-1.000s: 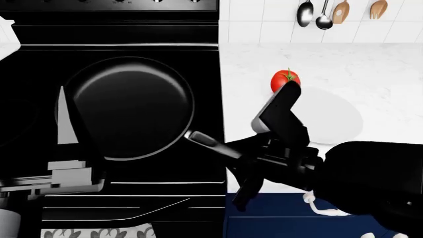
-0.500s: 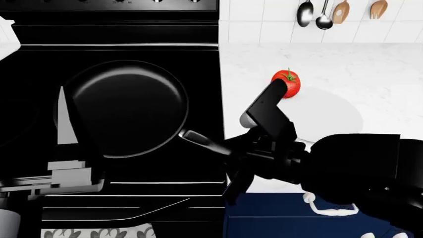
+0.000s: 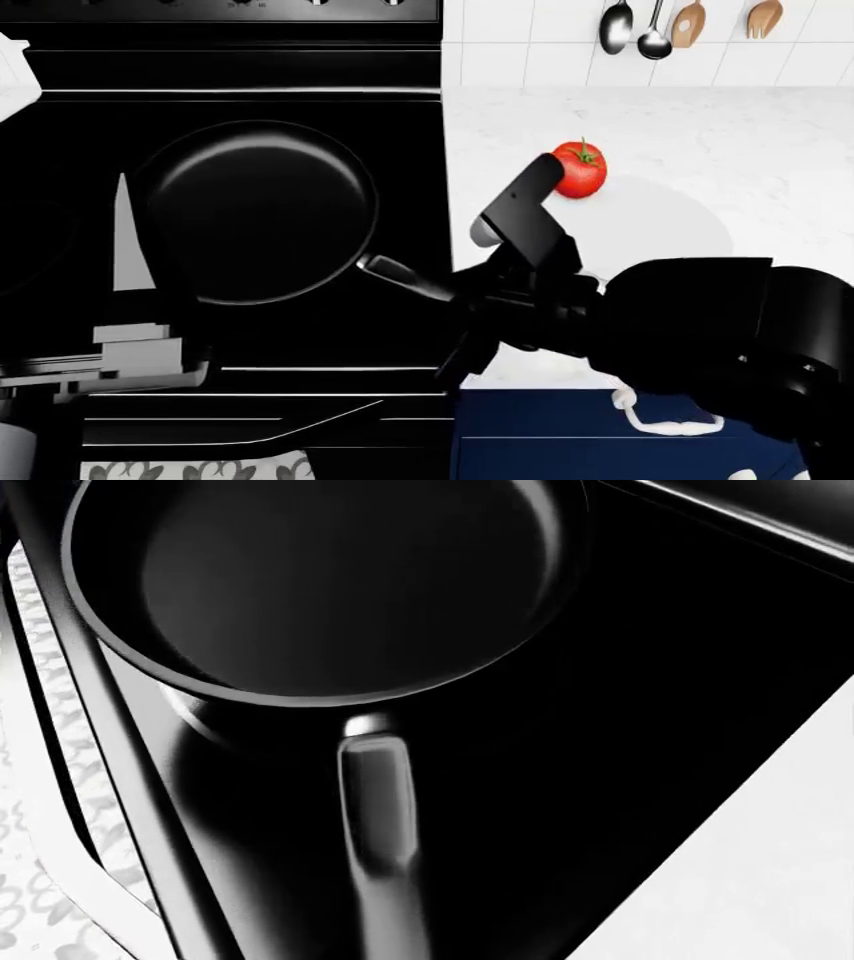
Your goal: Pick up the pan and dump the vegetables in it onto the plate. Then return the pan to the stove.
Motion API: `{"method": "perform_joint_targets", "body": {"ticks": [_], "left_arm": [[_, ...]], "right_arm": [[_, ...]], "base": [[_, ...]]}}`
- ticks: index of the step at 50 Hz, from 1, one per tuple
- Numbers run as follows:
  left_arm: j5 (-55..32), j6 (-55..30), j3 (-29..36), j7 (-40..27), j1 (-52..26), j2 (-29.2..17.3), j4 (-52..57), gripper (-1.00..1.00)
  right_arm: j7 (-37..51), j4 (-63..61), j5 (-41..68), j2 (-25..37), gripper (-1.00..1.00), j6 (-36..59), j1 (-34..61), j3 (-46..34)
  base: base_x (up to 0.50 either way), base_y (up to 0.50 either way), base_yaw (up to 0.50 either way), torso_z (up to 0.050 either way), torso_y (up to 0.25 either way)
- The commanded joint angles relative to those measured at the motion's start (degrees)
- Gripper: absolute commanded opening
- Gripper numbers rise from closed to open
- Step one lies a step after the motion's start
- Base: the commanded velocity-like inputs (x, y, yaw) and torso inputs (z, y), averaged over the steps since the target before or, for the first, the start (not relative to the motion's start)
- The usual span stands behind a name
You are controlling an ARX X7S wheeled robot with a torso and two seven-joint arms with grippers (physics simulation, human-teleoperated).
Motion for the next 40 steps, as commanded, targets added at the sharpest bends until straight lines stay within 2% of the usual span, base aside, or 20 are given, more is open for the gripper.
{"method": "perform_joint_targets", "body": {"ticks": [1, 5, 6, 26, 40], "left_arm": [[-0.1, -0.2, -0.2, -0.1, 0.1, -0.1, 0.3, 1.00], [0.1, -0.3, -0.1, 0.0, 0.1, 0.0, 0.3, 1.00], [0.1, -0.2, -0.1, 0.0, 0.2, 0.0, 0.2, 1.00], [0.0, -0.2, -0.5, 0.1, 0.4, 0.1, 0.0, 1.00], [0.0, -0.5, -0.6, 0.1, 0.5, 0.2, 0.2, 1.00]], "right_arm": [[-0.1, 1.4, -2.1, -1.6, -1.00, -1.1, 1.5, 1.8], [0.0, 1.7, -2.3, -1.9, -1.00, -1.4, 1.4, 1.8], [0.1, 1.7, -2.5, -1.9, 1.00, -1.5, 1.4, 1.8], [0.1, 1.0, -2.6, -1.1, 1.00, -2.5, 0.9, 2.0], [2.4, -3.3, 3.5, 1.5, 1.00, -5.5, 1.4, 9.0]], "base": [[0.00, 0.00, 0.00, 0.000, 0.000], [0.00, 0.00, 0.00, 0.000, 0.002], [0.00, 0.00, 0.00, 0.000, 0.000], [0.00, 0.00, 0.00, 0.000, 0.000], [0.00, 0.00, 0.00, 0.000, 0.000]]}}
